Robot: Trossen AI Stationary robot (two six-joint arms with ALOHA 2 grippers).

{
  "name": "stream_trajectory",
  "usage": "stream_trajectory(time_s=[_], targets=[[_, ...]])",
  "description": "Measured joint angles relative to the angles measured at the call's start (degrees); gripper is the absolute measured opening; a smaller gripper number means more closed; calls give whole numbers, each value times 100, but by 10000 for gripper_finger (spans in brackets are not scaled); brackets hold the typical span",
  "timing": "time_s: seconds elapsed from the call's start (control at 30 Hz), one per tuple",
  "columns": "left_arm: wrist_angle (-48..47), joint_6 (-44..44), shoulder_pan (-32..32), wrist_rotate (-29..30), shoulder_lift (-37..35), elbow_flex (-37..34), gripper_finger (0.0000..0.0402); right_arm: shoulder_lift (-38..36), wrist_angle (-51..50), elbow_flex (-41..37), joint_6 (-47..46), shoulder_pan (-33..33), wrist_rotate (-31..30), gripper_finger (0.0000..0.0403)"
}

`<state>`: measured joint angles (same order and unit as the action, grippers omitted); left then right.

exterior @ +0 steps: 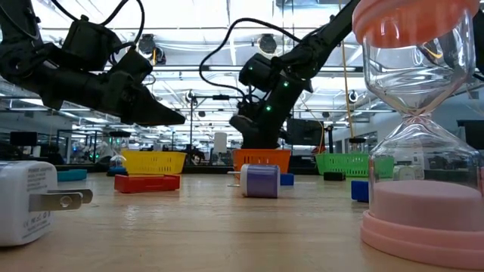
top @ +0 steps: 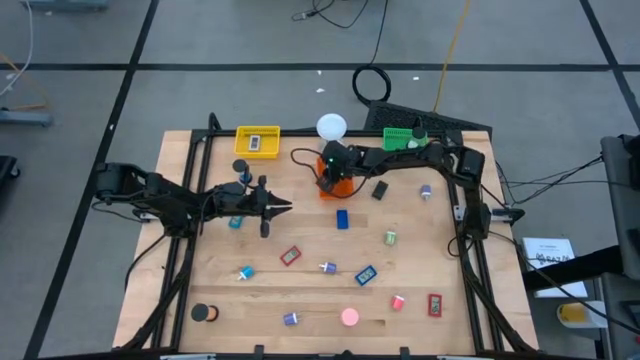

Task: Pick & Place Office items
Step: Put the left green charger adapter into the orange bin

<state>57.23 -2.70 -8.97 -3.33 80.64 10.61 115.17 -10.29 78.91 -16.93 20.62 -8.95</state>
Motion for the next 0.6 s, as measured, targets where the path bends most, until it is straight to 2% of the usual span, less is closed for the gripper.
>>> stream_trajectory(time_s=[0.1, 0.6], targets=[[0, 0, 0, 0, -1, 0, 65, 20, -71, 2, 6, 4, -154, 139], [0, 0, 0, -1, 0, 0, 65, 26, -22, 0, 123, 20, -153, 174]])
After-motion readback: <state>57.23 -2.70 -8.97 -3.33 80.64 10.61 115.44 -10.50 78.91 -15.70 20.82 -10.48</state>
